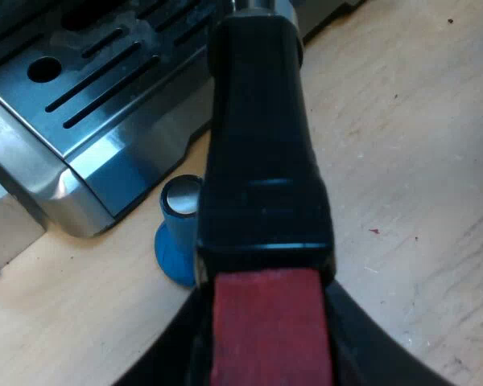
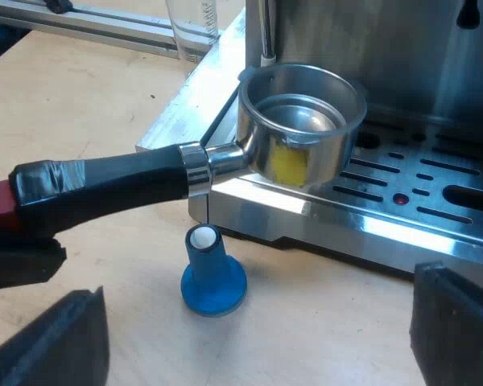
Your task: Put the handle in the coffee machine
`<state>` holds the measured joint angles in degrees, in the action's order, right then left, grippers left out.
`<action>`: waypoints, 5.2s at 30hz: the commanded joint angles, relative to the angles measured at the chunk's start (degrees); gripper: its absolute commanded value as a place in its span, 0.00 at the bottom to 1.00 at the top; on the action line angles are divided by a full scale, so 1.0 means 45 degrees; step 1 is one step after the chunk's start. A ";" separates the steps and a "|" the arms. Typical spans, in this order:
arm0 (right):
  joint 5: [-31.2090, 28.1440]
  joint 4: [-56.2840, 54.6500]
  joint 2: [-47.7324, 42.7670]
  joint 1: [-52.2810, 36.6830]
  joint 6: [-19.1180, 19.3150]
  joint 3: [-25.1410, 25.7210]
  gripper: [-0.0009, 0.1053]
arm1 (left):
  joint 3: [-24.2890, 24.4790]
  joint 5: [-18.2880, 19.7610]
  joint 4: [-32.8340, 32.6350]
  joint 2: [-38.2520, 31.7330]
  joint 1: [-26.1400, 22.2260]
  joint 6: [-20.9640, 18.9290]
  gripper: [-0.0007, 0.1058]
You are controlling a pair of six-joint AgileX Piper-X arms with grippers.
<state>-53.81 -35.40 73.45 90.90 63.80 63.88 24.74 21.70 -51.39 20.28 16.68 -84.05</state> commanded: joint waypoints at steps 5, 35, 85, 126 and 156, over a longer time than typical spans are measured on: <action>-0.0201 0.0021 -0.0042 0.0023 0.0145 0.0094 0.73 | 0.0191 0.0186 0.0456 -0.0160 0.0004 0.0024 0.01; 0.0031 0.0299 -0.0042 0.0023 0.0145 0.0094 0.73 | 0.0191 0.0228 0.0456 -0.0160 0.0004 0.0024 0.01; -0.1978 0.3159 0.1568 -0.0858 0.1201 0.0094 0.73 | 0.0499 0.3928 -0.0287 0.1218 -0.4354 0.2690 0.01; -0.2672 0.3870 0.2313 -0.0760 0.1228 0.0094 0.73 | 0.4102 0.7162 -0.0695 0.8769 -0.7398 1.0138 0.01; -0.2302 0.9634 0.4776 -0.2628 0.4471 0.0094 0.73 | 0.4098 0.8216 -0.0482 1.0764 -0.7227 1.1695 0.01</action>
<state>-64.13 5.92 94.69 79.63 81.89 63.94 42.64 55.06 -54.61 69.08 -16.40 -31.66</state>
